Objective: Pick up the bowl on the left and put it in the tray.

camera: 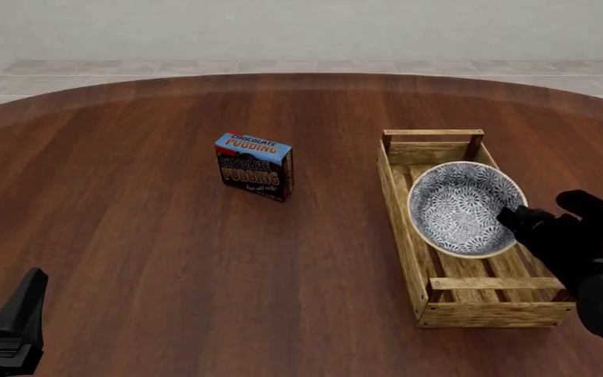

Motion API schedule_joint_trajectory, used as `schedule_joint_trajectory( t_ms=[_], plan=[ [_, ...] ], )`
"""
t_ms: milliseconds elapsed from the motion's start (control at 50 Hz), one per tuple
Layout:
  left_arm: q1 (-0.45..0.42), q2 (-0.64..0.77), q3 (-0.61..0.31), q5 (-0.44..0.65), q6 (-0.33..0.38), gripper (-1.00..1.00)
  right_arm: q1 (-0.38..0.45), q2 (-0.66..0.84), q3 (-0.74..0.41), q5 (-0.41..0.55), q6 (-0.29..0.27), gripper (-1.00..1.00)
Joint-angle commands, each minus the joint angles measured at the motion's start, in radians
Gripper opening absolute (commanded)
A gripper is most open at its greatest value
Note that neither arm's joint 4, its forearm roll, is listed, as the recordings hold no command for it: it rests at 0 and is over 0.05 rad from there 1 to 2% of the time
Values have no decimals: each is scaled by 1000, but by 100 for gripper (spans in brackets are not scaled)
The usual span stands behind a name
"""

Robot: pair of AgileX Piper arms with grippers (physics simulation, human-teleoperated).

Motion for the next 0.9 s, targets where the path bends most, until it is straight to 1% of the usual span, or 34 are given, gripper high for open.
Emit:
schedule_joint_trajectory(
  t_ms=[20,580,700,720,740,760,900],
  plan=[
    [0,0,0,0,0,100,-3,6,-13,-7,-2,-100],
    [0,0,0,0,0,100,-3,34,-17,-27,-6,-100],
    [0,0,0,0,0,100,-3,46,-18,-33,-2,-100],
    [0,0,0,0,0,100,3,70,-25,-34,17,-100],
    [0,0,0,0,0,100,3,70,-25,-35,17,-100],
    [0,0,0,0,0,100,-2,61,-21,-38,3,-100],
    [0,0,0,0,0,100,1,65,-25,-38,4,-100]
  ],
)
